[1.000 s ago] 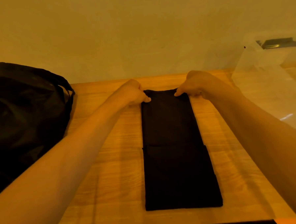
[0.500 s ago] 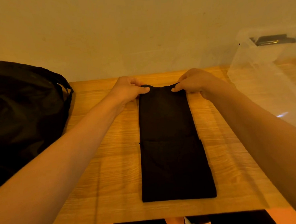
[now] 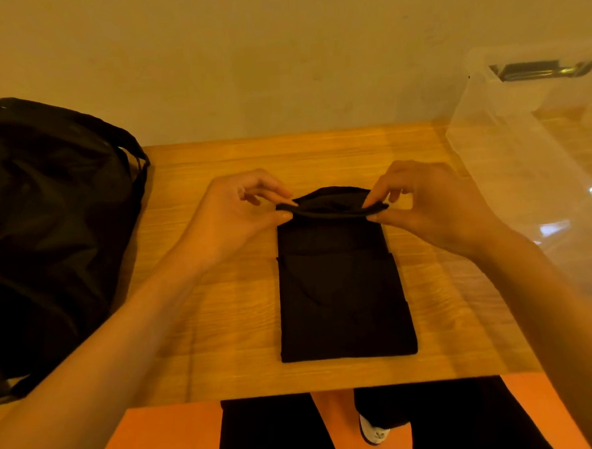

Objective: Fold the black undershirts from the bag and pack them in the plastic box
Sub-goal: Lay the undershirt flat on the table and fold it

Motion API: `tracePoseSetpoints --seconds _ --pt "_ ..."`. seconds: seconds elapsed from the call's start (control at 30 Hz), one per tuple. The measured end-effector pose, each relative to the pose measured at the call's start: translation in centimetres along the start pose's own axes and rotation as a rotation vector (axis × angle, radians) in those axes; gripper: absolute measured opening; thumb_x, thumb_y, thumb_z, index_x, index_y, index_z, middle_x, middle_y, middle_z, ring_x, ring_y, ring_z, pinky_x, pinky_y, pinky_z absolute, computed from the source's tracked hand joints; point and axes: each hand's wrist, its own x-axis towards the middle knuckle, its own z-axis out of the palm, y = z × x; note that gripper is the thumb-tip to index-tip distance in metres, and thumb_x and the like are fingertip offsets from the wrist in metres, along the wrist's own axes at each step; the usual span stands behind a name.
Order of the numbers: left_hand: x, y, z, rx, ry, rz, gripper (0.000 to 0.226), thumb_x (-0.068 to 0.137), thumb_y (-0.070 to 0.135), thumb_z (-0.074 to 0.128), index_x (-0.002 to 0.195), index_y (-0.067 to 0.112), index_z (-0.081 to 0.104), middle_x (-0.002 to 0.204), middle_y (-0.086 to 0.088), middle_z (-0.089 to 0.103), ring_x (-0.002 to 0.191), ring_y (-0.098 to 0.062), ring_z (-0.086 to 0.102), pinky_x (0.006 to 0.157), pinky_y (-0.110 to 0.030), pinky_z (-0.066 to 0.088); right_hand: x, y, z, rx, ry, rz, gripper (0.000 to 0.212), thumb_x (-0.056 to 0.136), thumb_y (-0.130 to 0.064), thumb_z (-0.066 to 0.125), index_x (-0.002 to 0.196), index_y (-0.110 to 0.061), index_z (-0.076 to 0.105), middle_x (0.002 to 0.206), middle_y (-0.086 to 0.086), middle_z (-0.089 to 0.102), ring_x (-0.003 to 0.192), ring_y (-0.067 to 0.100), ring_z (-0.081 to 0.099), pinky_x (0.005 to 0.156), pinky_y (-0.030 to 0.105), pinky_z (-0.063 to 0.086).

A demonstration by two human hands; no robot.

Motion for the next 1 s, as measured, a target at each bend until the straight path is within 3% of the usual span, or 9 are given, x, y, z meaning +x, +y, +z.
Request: tracePoseSetpoints --seconds 0.07,0.17,0.33,0.43,0.53,0.67,0.83,1.0 --pt "-1.2 -0.5 0.3 0.045 -0.036 0.013 0.028 0.080 0.006 0.083 0.099 0.025 0.074 0.095 0.024 0.074 0.094 0.009 0.065 0.085 -0.013 0.047 -1.1 0.2 0.6 -0.079 -0.062 -0.050 0.019 0.084 -0.022 0.079 0.096 -0.035 0.072 0.091 -0.017 0.059 0.085 0.000 0.054 0.072 0.013 0.037" --pt "-2.2 -1.2 1.0 0.093 -0.067 0.022 0.027 0.082 0.004 0.080 0.101 0.023 0.075 0.094 0.020 0.074 0.097 0.008 0.066 0.090 -0.014 0.046 -2.1 0.6 1.4 -0.151 -0.096 -0.072 0.023 0.087 -0.014 0.075 0.106 -0.027 0.073 0.096 -0.010 0.057 0.088 0.001 0.047 0.074 0.010 0.035" --pt "-2.8 -1.6 0.9 0.243 -0.051 0.118 0.025 0.081 0.004 0.081 0.103 0.017 0.078 0.095 0.018 0.070 0.102 0.002 0.063 0.091 -0.005 0.041 -2.7 0.7 2.1 -0.192 -0.071 -0.127 0.027 0.088 -0.007 0.072 0.109 -0.024 0.073 0.099 -0.010 0.054 0.095 0.008 0.047 0.082 0.025 0.034" --pt "-3.1 -1.6 0.6 0.335 -0.064 0.183 0.026 0.079 0.007 0.083 0.101 0.020 0.079 0.094 0.019 0.070 0.099 -0.001 0.061 0.094 -0.014 0.038 -3.0 1.0 2.3 -0.213 -0.031 -0.173 0.028 0.086 -0.005 0.075 0.107 -0.023 0.074 0.098 -0.011 0.053 0.094 0.007 0.045 0.082 0.026 0.032" --pt "-3.5 -1.7 0.6 0.349 -0.068 0.190 0.027 0.079 0.010 0.083 0.101 0.025 0.079 0.093 0.023 0.065 0.095 -0.002 0.059 0.097 -0.013 0.032 -3.5 1.2 2.5 -0.188 -0.012 -0.173 0.028 0.085 -0.003 0.075 0.107 -0.021 0.075 0.100 -0.006 0.060 0.095 0.007 0.047 0.082 0.025 0.033" --pt "-4.0 -2.2 0.7 0.373 -0.012 0.174 0.029 0.081 0.012 0.082 0.104 0.028 0.079 0.091 0.013 0.061 0.088 -0.008 0.049 0.082 -0.006 0.032 -3.9 1.3 2.9 -0.191 0.008 -0.173 0.032 0.085 0.002 0.073 0.108 -0.020 0.075 0.101 -0.001 0.064 0.096 0.019 0.056 0.080 0.031 0.043" --pt "-4.5 -2.6 0.8 0.402 -0.048 0.173 0.033 0.083 0.013 0.079 0.108 0.034 0.076 0.093 0.013 0.058 0.090 -0.010 0.047 0.076 -0.015 0.034 -4.2 1.4 3.1 -0.210 0.037 -0.207 0.035 0.082 0.006 0.073 0.108 -0.018 0.077 0.099 0.001 0.066 0.092 0.024 0.060 0.078 0.035 0.046" --pt "-4.3 -2.2 0.3 0.215 -0.075 0.091 0.048 0.084 -0.007 0.069 0.106 0.036 0.074 0.101 0.018 0.067 0.101 -0.002 0.059 0.092 -0.025 0.044 -4.7 0.9 2.7 -0.183 0.128 -0.194 0.040 0.079 0.007 0.067 0.109 -0.018 0.077 0.103 -0.002 0.063 0.097 0.019 0.056 0.080 0.028 0.046"
